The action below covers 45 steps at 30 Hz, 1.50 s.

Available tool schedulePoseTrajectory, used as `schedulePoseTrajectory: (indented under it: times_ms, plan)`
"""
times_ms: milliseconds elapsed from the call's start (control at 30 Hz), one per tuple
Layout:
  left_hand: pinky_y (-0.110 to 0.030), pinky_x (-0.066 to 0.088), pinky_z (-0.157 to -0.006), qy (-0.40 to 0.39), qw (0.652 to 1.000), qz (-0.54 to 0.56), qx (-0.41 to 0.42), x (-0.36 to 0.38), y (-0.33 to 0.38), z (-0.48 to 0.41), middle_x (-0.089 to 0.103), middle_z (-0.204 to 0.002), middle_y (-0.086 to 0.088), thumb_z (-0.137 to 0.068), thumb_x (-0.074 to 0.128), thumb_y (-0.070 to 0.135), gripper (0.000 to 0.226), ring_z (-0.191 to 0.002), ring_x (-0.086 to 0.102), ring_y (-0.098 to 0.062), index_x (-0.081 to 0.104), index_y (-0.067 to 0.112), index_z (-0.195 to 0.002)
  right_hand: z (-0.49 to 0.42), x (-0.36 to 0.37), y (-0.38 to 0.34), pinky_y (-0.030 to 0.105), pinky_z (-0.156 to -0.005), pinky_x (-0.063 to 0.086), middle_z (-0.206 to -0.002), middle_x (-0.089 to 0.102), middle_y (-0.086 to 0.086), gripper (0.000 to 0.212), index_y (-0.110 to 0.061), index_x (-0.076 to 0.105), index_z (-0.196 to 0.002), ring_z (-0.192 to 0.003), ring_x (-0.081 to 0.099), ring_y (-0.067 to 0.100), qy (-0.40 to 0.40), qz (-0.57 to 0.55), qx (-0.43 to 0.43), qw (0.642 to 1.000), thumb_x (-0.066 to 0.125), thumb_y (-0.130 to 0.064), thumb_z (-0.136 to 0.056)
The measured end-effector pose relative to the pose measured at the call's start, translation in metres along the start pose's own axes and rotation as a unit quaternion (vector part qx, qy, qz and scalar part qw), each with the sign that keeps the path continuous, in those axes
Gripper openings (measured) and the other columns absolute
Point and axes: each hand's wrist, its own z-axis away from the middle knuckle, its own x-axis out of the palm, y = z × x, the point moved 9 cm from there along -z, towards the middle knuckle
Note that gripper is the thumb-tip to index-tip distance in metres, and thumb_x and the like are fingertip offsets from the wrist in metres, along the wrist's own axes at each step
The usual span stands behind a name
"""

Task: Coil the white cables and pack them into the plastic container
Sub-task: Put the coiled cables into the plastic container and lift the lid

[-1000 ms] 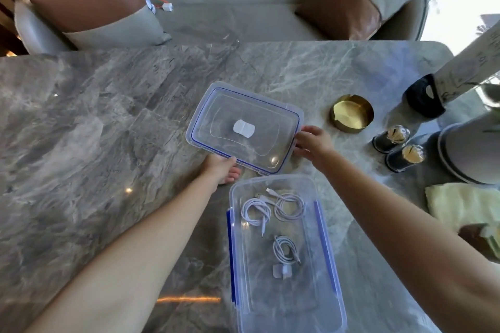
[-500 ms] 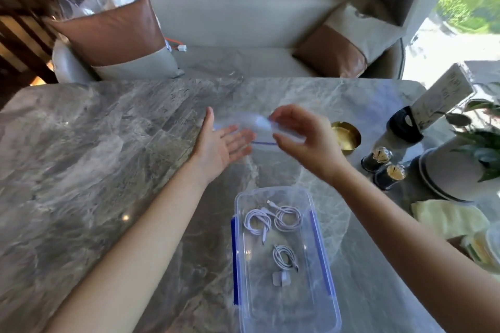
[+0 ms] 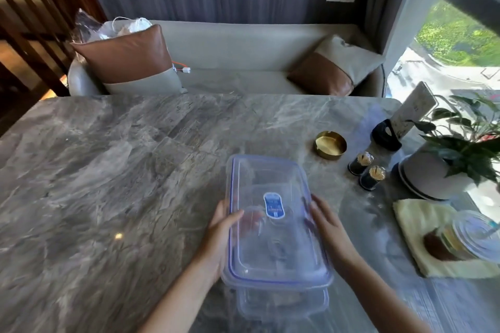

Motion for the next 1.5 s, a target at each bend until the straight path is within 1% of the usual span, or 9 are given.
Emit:
schedulePoseTrajectory:
  times_ms: [167, 333, 500, 600, 833, 1000, 1133, 1367, 1500]
  plan:
    - [-0.027, 0.037, -0.103, 0.086, 0.976, -0.177, 0.097, -0.027, -0.025, 0.008, 0.047, -0.130, -0.012, -0.094, 0.047, 0.008, 0.031, -0.119, 0.049, -0.017, 0.053, 0.010, -0.124, 0.019, -0.005, 0.035, 0.041, -0.111, 0.037, -0.144, 0.046, -0.004, 0.060, -0.023, 0.038, -0.141, -0.129, 0.047, 0.010, 0.040, 0.024, -0.011, 0.999, 0.064, -0.016, -0.087]
    - [-0.021, 0.021, -0.108, 0.100, 0.962, -0.241, 0.085, -0.044, -0.063, 0.004, 0.028, -0.147, -0.010, -0.097, 0.039, 0.011, 0.044, -0.137, 0.027, -0.015, 0.033, 0.006, -0.141, 0.019, 0.000, 0.041, 0.041, -0.116, 0.030, -0.150, 0.037, -0.002, 0.061, -0.018, 0.032, -0.145, -0.137, 0.037, 0.012, 0.022, 0.065, -0.024, 0.997, 0.059, -0.011, -0.090]
    - [-0.014, 0.019, -0.105, 0.087, 0.967, -0.228, 0.072, -0.042, -0.087, -0.007, 0.022, -0.152, -0.003, -0.098, 0.037, 0.012, 0.048, -0.130, 0.022, -0.002, 0.025, 0.008, -0.144, 0.014, -0.007, 0.049, 0.000, -0.096, 0.031, -0.149, 0.034, -0.006, 0.056, -0.015, 0.033, -0.143, -0.135, 0.033, 0.005, 0.020, 0.081, -0.026, 0.996, 0.053, -0.004, -0.092]
    - [-0.016, 0.019, -0.106, 0.115, 0.955, -0.256, 0.091, -0.046, -0.092, -0.009, 0.021, -0.150, -0.010, -0.097, 0.038, 0.009, 0.047, -0.134, 0.022, -0.008, 0.027, 0.005, -0.143, 0.014, -0.007, 0.052, -0.007, -0.090, 0.029, -0.147, 0.033, -0.008, 0.057, -0.013, 0.031, -0.144, -0.136, 0.031, 0.005, 0.018, 0.087, -0.033, 0.995, 0.052, -0.001, -0.092]
    - [-0.046, 0.024, -0.114, 0.162, 0.930, -0.314, 0.096, -0.059, -0.103, -0.016, 0.033, -0.144, -0.016, -0.095, 0.044, 0.010, 0.045, -0.137, 0.030, -0.028, 0.037, 0.007, -0.139, 0.009, -0.006, 0.059, -0.001, -0.101, 0.023, -0.148, 0.028, -0.012, 0.057, -0.017, 0.027, -0.144, -0.138, 0.027, 0.004, 0.033, 0.121, -0.054, 0.991, 0.049, -0.001, -0.094]
    - [-0.039, 0.019, -0.118, 0.120, 0.960, -0.238, 0.082, -0.053, -0.108, -0.023, 0.029, -0.151, -0.008, -0.097, 0.038, 0.007, 0.048, -0.140, 0.026, -0.018, 0.026, 0.008, -0.143, 0.008, -0.003, 0.061, 0.004, -0.107, 0.014, -0.149, 0.020, -0.017, 0.057, -0.027, 0.018, -0.143, -0.140, 0.020, 0.000, 0.043, 0.176, -0.077, 0.980, 0.044, -0.007, -0.097]
    - [-0.013, 0.027, -0.105, 0.113, 0.970, -0.201, 0.078, -0.052, -0.108, -0.020, 0.030, -0.151, -0.006, -0.097, 0.036, 0.005, 0.048, -0.136, 0.030, -0.013, 0.025, 0.009, -0.143, 0.006, -0.012, 0.066, 0.028, -0.116, 0.019, -0.150, 0.028, -0.007, 0.058, -0.022, 0.025, -0.145, -0.140, 0.025, 0.010, 0.090, 0.200, -0.067, 0.973, 0.051, -0.013, -0.094]
    - [-0.043, 0.029, -0.111, 0.159, 0.907, -0.372, 0.113, -0.060, -0.083, -0.014, 0.032, -0.143, -0.013, -0.089, 0.056, 0.012, 0.064, -0.133, 0.034, -0.026, 0.023, 0.007, -0.144, 0.012, -0.026, 0.077, 0.037, -0.099, 0.044, -0.129, 0.052, 0.006, 0.068, -0.012, 0.033, -0.142, -0.113, 0.053, 0.018, 0.147, 0.146, 0.017, 0.978, 0.069, -0.018, -0.084]
    - [-0.035, 0.039, -0.098, 0.126, 0.913, -0.380, 0.076, -0.065, -0.078, -0.025, 0.037, -0.126, 0.001, -0.083, 0.064, 0.019, 0.064, -0.119, 0.045, -0.019, 0.032, 0.014, -0.138, 0.007, -0.032, 0.061, 0.037, -0.092, 0.046, -0.098, 0.048, 0.003, 0.055, -0.014, 0.052, -0.129, -0.097, 0.049, 0.018, 0.130, 0.217, -0.015, 0.967, 0.074, -0.016, -0.079]
